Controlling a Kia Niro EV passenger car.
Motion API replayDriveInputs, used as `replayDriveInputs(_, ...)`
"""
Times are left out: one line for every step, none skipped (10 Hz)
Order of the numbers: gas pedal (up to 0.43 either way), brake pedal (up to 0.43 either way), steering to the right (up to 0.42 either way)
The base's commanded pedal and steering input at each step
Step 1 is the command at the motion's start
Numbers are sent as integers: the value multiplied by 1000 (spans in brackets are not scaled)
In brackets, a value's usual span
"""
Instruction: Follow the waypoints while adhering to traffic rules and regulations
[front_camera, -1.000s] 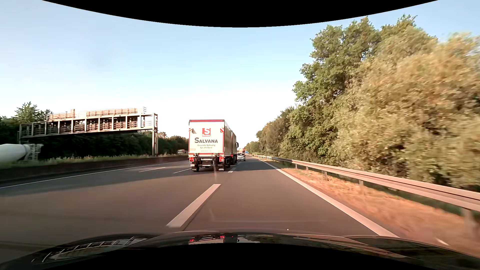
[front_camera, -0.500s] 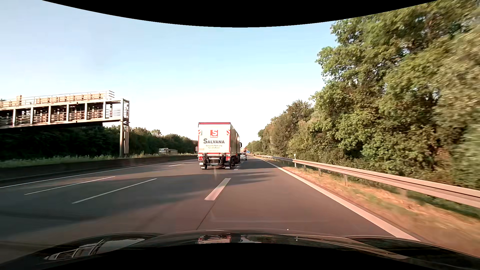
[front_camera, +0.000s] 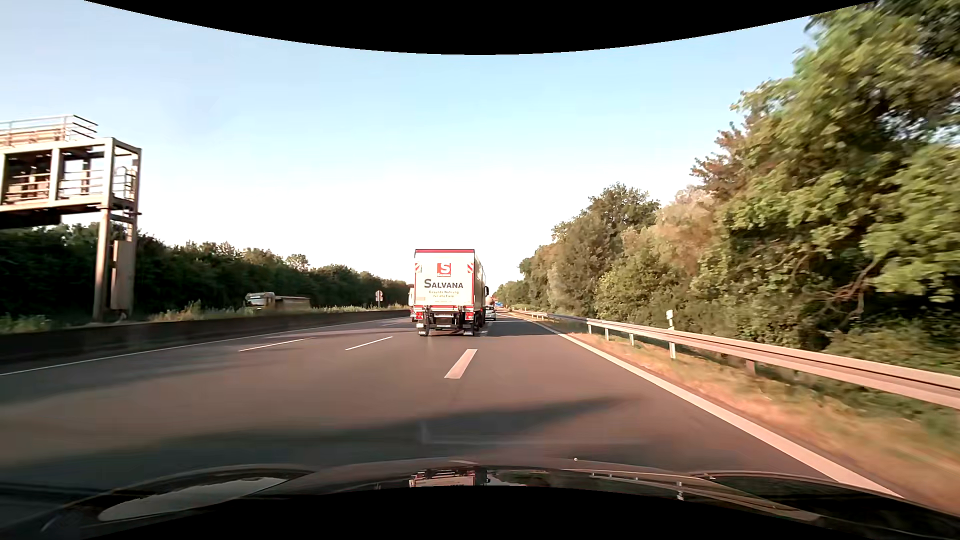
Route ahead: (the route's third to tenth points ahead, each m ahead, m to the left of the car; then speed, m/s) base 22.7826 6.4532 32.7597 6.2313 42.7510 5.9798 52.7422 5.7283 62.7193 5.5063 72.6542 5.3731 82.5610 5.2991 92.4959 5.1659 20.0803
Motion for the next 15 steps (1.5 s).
replayDriveInputs(248, 0, -6)
replayDriveInputs(240, 0, -5)
replayDriveInputs(240, 0, -6)
replayDriveInputs(240, 0, -5)
replayDriveInputs(240, 0, -5)
replayDriveInputs(240, 0, -4)
replayDriveInputs(240, 0, -1)
replayDriveInputs(240, 0, 0)
replayDriveInputs(240, 0, 0)
replayDriveInputs(240, 0, 1)
replayDriveInputs(240, 0, 0)
replayDriveInputs(240, 0, 1)
replayDriveInputs(240, 0, 0)
replayDriveInputs(240, 0, -1)
replayDriveInputs(248, 0, 0)
